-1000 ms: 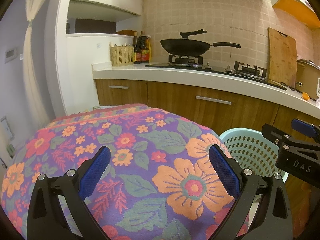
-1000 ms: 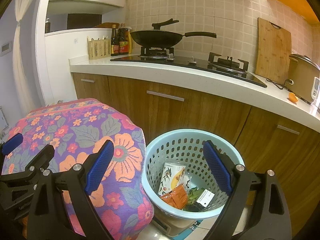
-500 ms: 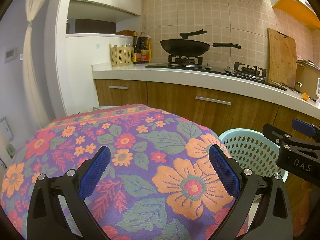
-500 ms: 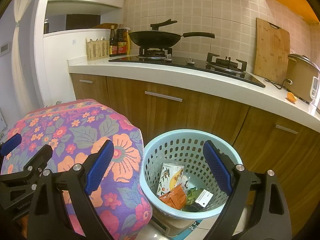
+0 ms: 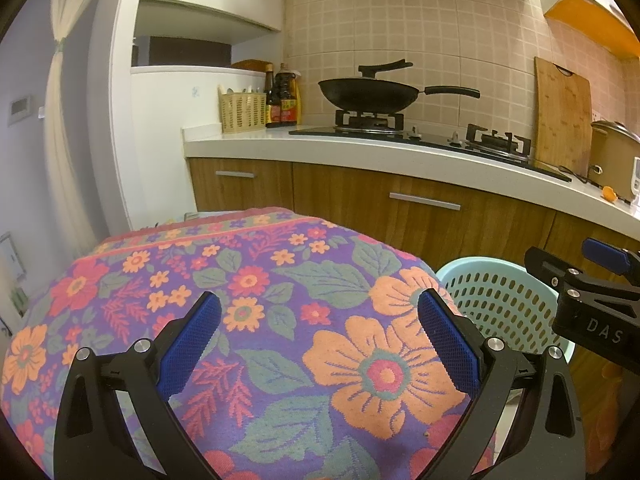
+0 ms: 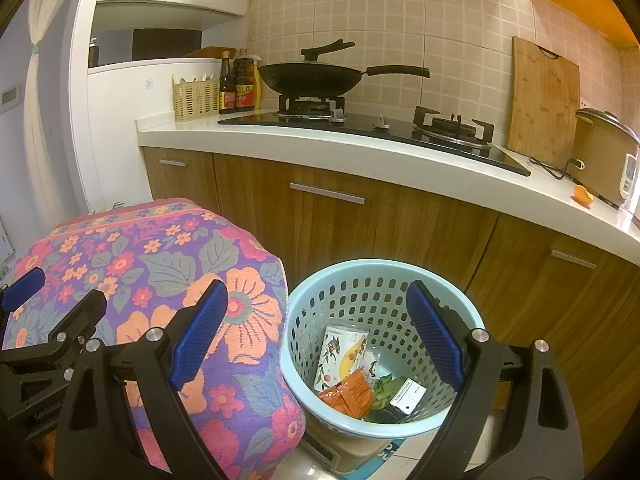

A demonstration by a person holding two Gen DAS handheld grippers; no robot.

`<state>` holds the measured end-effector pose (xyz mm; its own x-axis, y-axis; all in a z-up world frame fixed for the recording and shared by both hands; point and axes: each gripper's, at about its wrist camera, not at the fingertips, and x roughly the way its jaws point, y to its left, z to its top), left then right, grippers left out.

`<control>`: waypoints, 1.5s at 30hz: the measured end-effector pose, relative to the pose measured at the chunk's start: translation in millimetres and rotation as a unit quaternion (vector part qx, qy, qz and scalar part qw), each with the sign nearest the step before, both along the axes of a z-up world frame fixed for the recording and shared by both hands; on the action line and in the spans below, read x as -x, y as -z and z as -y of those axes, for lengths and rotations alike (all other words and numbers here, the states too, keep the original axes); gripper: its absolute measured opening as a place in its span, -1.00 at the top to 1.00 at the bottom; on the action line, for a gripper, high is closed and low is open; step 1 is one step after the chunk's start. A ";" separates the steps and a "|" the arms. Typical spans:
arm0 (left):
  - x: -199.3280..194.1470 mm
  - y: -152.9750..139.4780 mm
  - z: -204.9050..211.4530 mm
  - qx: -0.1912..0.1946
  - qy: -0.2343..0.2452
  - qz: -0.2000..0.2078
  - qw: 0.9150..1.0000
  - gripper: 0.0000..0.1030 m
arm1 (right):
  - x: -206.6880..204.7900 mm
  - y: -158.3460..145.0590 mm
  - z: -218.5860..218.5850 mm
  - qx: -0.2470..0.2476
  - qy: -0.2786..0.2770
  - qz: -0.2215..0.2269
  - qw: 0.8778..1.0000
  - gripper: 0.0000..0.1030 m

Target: Collect trash

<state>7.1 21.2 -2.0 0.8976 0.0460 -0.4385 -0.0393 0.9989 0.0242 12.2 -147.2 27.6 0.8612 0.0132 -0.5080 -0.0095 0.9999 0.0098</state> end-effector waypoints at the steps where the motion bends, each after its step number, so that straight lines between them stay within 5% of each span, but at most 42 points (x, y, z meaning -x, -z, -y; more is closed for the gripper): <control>1: -0.2 0.3 0.3 0.000 0.000 -0.002 1.000 -0.85 | 0.3 -0.4 0.4 -0.001 -0.001 0.001 1.000 -0.67; 45: -0.1 1.5 4.6 0.004 0.011 -0.007 1.000 -0.86 | 8.8 -4.9 13.6 0.008 0.025 0.020 0.999 -0.67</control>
